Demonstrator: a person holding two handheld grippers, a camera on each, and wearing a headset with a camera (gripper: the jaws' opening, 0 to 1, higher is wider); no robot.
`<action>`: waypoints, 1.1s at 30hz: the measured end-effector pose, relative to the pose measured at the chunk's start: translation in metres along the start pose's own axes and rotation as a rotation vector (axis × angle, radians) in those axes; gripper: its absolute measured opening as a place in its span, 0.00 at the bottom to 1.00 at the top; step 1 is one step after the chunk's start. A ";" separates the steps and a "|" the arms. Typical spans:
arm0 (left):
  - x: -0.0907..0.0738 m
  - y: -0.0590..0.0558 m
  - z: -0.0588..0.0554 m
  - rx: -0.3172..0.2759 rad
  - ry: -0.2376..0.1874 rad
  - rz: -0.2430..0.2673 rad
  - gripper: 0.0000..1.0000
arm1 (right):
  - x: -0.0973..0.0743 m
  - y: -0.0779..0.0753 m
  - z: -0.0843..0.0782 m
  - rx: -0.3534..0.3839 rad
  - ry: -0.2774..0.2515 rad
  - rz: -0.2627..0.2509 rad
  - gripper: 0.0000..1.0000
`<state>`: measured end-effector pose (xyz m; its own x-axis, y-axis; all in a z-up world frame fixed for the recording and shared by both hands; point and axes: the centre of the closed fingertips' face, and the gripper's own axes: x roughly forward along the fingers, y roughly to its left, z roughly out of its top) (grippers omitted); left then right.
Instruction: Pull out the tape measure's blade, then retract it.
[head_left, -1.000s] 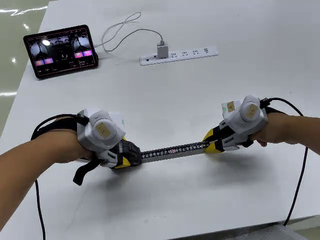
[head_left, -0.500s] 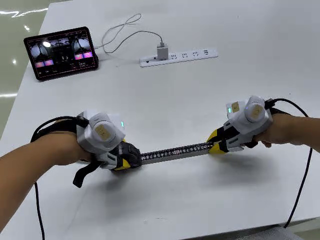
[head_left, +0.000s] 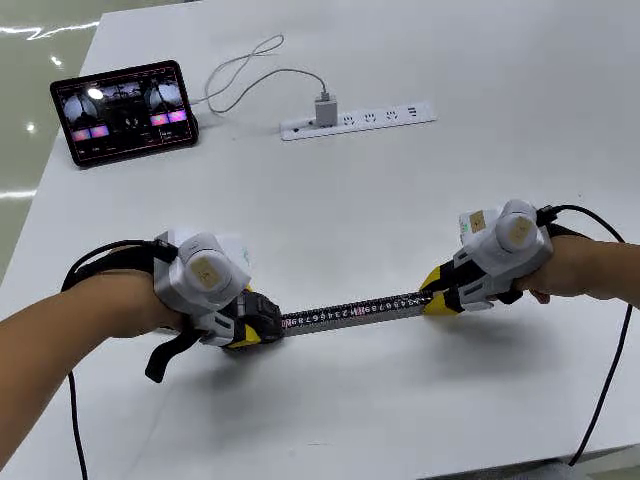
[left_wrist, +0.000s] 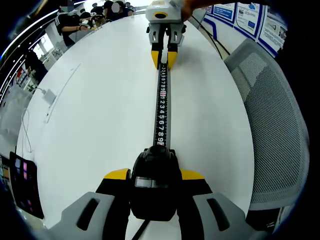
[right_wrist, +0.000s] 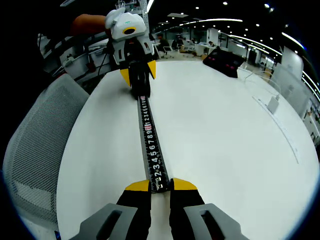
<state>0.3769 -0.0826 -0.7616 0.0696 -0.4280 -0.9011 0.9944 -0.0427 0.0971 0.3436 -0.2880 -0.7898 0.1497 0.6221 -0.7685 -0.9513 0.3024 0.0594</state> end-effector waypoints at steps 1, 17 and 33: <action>0.000 0.000 0.000 0.000 0.000 0.000 0.30 | 0.000 0.000 0.000 0.004 -0.001 0.000 0.09; 0.000 0.000 -0.001 0.002 0.003 -0.002 0.30 | -0.005 0.000 -0.004 0.011 0.006 -0.007 0.09; 0.000 0.001 0.000 0.001 0.003 -0.001 0.30 | -0.011 -0.001 -0.010 0.016 0.008 -0.013 0.09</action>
<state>0.3775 -0.0823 -0.7617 0.0692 -0.4251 -0.9025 0.9943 -0.0440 0.0970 0.3403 -0.3019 -0.7878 0.1597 0.6122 -0.7744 -0.9449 0.3219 0.0596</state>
